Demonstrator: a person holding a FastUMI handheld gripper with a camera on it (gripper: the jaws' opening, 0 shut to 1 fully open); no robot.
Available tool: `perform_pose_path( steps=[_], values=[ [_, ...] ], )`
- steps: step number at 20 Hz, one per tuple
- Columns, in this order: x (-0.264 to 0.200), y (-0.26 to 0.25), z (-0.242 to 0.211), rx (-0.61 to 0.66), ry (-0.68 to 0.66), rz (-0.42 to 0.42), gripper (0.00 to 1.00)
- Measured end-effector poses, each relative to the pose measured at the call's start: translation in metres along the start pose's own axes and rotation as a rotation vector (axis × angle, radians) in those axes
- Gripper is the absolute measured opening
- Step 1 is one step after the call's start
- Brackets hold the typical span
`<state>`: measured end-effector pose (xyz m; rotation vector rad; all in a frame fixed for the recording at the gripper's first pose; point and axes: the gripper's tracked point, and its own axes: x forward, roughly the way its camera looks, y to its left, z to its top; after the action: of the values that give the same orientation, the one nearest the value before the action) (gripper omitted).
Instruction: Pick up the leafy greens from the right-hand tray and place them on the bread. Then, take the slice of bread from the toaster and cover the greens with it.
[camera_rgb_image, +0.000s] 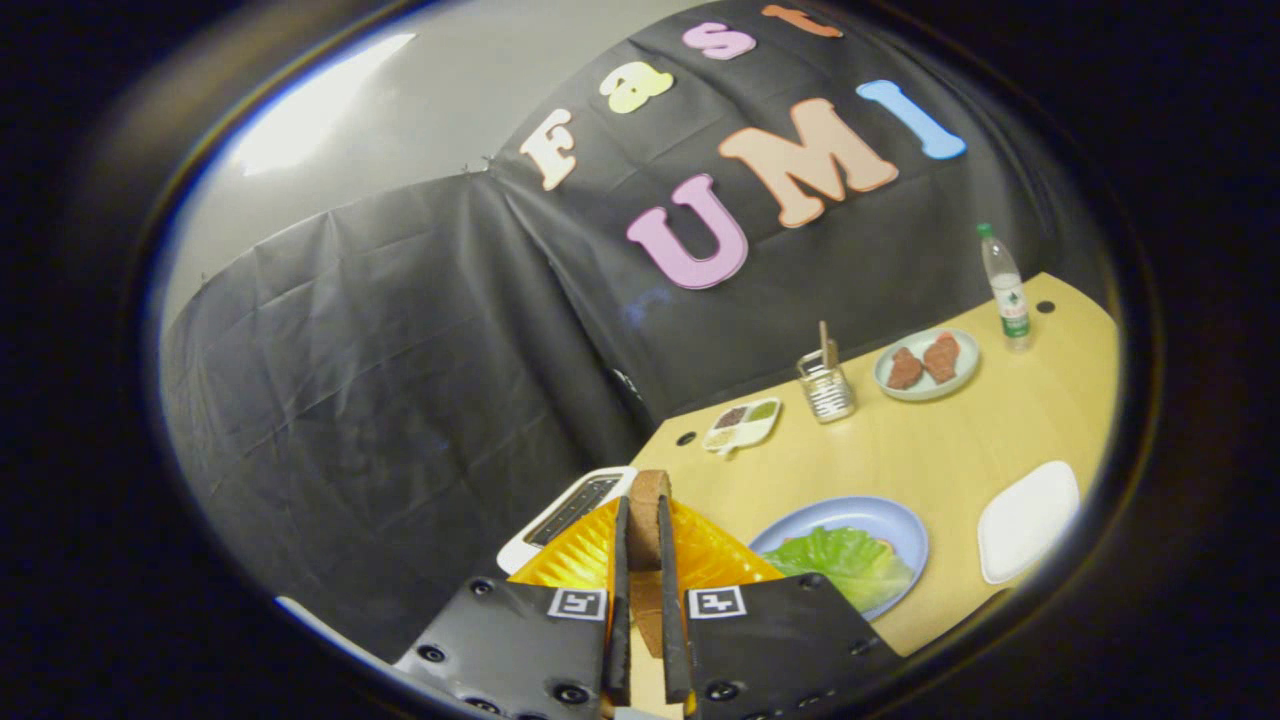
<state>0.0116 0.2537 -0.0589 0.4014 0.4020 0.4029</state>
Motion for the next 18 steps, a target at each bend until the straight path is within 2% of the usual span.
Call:
perform_pose_path(
  steps=[6,9,12,15,18],
  values=[
    [-0.002,-0.071,-0.016,0.104,-0.027,-0.102,0.16],
    [0.008,-0.077,-0.027,0.215,-0.028,-0.075,0.16],
    [0.023,-0.083,-0.023,0.318,-0.114,-0.073,0.16],
    [0.039,-0.094,-0.025,0.4,-0.205,-0.11,0.16],
    [0.052,-0.109,-0.05,0.485,-0.195,-0.168,0.16]
  ],
)
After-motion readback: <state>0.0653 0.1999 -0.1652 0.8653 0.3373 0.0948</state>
